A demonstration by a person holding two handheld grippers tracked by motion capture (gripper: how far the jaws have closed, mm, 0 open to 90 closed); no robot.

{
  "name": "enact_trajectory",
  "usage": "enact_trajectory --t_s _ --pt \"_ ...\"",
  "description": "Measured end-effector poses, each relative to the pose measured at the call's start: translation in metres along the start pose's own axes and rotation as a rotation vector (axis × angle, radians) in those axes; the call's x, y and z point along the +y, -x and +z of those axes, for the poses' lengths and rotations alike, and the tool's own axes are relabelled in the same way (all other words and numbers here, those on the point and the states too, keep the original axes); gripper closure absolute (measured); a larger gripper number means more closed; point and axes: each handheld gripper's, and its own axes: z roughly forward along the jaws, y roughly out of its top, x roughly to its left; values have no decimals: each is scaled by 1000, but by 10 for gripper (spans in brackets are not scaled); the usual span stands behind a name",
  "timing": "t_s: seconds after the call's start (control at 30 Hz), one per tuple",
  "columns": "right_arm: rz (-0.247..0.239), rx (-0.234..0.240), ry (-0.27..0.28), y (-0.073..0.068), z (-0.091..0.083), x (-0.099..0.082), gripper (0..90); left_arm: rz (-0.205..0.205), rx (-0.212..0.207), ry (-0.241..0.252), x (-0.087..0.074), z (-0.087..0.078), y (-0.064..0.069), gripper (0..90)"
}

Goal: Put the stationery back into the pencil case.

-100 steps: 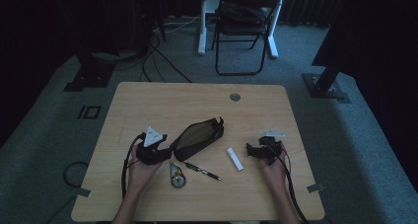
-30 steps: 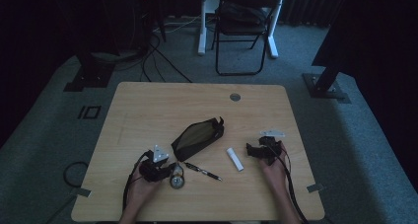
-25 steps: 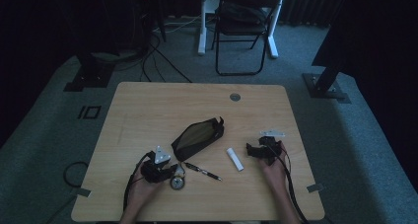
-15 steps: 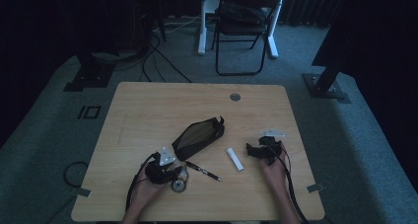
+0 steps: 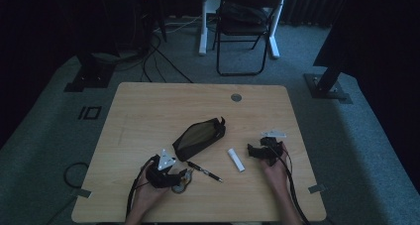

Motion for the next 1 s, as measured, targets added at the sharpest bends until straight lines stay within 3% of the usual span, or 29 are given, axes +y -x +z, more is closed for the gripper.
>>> enact_trajectory --t_s 0.27,0.53,0.87,1.0 --pt "1 0 0 0 0 0 114 14 -60 -10 -3 -4 11 278" --pt "0 0 0 0 0 0 114 -4 -106 -15 -13 -5 15 246" --pt "0 0 0 0 0 0 114 18 -72 -42 -16 -5 20 209" --pt "0 0 0 0 0 0 114 17 -78 -47 -18 -5 21 202"
